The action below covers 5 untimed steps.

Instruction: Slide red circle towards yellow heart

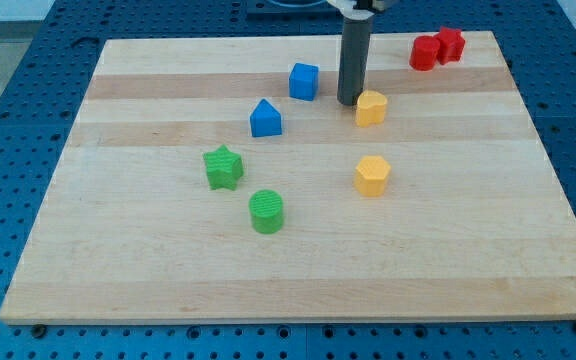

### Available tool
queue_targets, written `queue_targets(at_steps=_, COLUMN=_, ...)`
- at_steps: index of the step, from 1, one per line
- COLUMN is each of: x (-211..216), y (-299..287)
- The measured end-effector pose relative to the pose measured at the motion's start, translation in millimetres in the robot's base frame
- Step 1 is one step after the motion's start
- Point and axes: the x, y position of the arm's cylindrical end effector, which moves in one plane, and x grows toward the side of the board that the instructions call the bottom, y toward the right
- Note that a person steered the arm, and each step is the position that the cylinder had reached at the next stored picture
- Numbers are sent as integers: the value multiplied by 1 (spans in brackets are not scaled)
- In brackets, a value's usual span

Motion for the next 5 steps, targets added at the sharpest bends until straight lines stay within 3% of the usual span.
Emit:
queue_targets(at_steps=2, x=-59, y=0)
queue_targets(at_steps=4, x=-89, y=63)
queue_targets(at_steps=5, x=-129, y=86)
